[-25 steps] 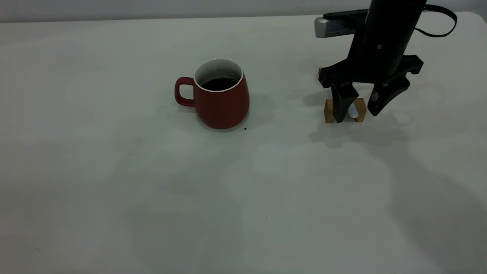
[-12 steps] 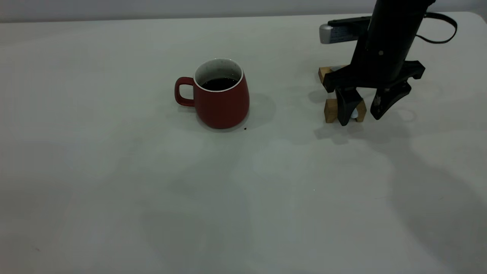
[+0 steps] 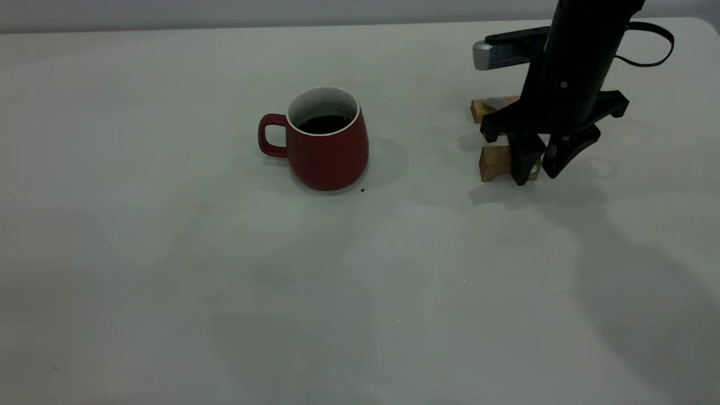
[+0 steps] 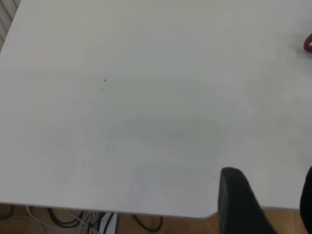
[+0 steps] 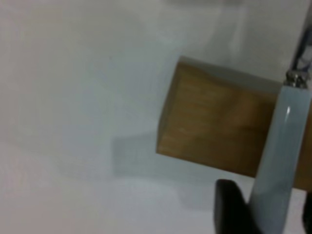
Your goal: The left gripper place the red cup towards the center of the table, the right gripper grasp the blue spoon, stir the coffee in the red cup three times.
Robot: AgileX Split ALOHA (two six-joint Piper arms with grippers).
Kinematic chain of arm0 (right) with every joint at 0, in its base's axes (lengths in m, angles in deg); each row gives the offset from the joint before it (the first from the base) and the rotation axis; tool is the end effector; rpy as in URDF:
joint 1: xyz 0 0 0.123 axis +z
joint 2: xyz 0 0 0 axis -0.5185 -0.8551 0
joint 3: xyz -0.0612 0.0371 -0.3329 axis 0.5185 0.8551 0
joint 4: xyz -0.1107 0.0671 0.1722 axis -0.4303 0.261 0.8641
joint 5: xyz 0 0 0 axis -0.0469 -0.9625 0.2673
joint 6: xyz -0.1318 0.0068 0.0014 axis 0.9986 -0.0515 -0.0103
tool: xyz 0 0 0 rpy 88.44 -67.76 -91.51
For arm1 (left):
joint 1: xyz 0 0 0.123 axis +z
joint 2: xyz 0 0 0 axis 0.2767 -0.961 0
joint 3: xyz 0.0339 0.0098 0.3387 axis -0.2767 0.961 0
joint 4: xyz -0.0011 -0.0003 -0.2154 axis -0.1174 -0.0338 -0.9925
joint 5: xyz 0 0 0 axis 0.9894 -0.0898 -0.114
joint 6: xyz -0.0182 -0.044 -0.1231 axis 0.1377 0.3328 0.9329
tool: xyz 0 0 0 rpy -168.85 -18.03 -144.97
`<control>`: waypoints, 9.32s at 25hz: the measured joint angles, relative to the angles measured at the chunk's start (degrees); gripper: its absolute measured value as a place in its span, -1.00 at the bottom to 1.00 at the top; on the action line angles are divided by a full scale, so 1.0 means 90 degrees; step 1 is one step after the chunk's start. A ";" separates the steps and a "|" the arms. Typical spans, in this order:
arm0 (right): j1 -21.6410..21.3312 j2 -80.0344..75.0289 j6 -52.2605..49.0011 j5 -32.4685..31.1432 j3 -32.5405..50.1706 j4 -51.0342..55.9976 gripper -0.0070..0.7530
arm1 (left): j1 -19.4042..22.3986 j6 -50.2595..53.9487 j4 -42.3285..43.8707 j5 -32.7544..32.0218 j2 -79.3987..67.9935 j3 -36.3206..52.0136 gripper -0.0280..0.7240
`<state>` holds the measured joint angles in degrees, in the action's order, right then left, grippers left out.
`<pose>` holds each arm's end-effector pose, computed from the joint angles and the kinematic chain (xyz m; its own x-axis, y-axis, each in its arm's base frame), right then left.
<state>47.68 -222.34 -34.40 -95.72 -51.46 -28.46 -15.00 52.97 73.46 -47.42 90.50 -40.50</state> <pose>0.4282 0.1311 0.0404 -0.9509 -0.2860 -0.1185 -0.2916 0.9560 0.0332 -0.0630 0.0084 0.2280 -0.5111 -0.0420 -0.8585 -0.0971 0.9952 0.0092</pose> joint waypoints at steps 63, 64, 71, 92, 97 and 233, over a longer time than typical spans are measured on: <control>0.0380 -0.1086 -0.3258 -0.3228 -0.1515 1.0779 -0.60 | 0.0000 -0.0005 0.0000 0.0000 0.0000 0.0000 0.09; 0.0349 -0.1092 -0.3086 -0.3179 -0.1520 1.0779 -0.60 | 0.0000 -0.0005 0.0000 0.0000 0.0000 0.0000 0.09; 0.0040 -0.1150 -0.3848 -0.3119 -0.1523 1.0301 -0.60 | 0.0000 -0.0012 0.0000 0.0000 0.0000 0.0000 0.09; 0.0009 -0.1150 -0.5002 -0.3043 -0.1558 1.0237 -0.60 | 0.0000 -0.0012 0.0000 0.0000 0.0000 0.0000 0.09; 0.0281 -0.1150 -0.4823 -0.3081 -0.1566 1.0462 -0.60 | 0.0000 -0.0012 0.0000 0.0000 0.0000 0.0000 0.09; -0.1678 1.5201 -0.0132 -0.3560 0.6160 -0.0176 0.32 | 0.0000 -0.0012 0.0000 0.0000 0.0000 0.0005 0.09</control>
<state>32.57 -85.53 -35.58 -127.76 3.99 -30.04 -15.00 52.86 73.46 -47.42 90.50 -40.45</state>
